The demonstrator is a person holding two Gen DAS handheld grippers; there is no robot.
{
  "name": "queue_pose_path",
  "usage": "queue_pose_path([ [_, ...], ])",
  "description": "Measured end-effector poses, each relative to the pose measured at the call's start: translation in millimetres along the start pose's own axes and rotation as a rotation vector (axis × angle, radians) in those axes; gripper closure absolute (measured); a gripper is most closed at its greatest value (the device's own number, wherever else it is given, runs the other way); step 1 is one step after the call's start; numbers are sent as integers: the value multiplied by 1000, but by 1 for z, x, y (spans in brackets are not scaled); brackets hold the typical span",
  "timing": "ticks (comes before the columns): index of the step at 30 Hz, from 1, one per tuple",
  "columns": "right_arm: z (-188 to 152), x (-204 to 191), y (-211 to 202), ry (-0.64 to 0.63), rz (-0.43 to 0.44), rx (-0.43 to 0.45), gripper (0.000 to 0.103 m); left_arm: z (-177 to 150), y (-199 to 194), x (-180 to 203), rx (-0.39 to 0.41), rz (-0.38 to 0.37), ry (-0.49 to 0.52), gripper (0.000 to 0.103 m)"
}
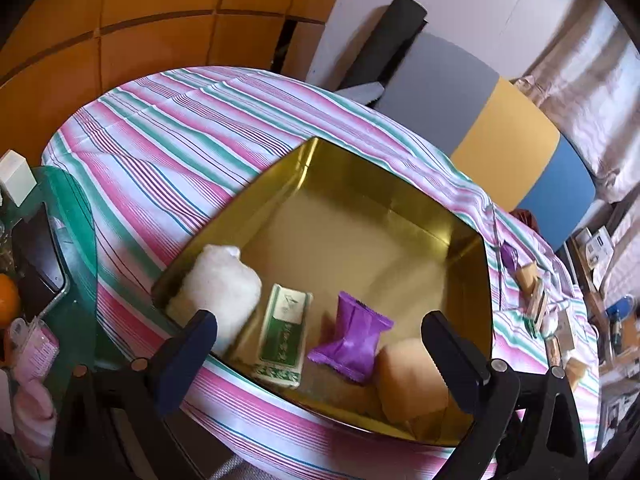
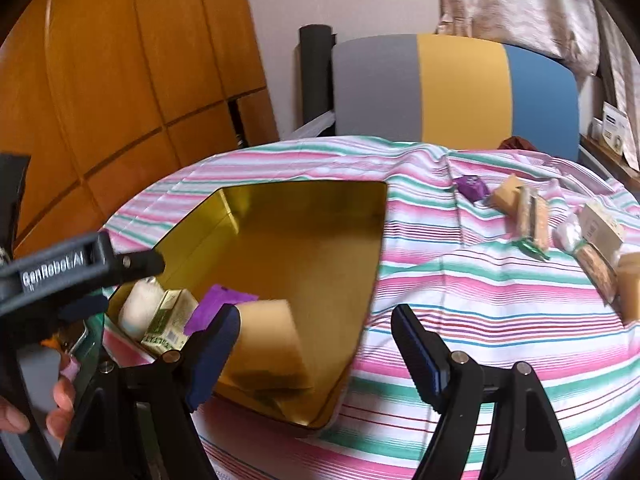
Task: Organize objects
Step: 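Lower the yellow sponge into the gold tray and open the right tool, then move the right tool back toward the remaining yellow sponge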
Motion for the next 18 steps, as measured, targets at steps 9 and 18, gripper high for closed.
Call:
queue_pose_path([
  [9, -2, 34, -11, 65, -59, 19, 24, -14, -2, 24, -22, -49, 64, 0],
  [18, -14, 81, -21, 123, -150, 7, 24, -36, -10, 64, -44, -167, 181, 0],
])
Point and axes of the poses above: each gripper's, at about its wrist camera, not at the fingertips, and y roughly the way its jaws point, x to its right, z to its top, the point moved 1 cm from there along y, roughly the way its jaws point, and after that the axes turned 12 degrees about x, right-handed, at the moved point
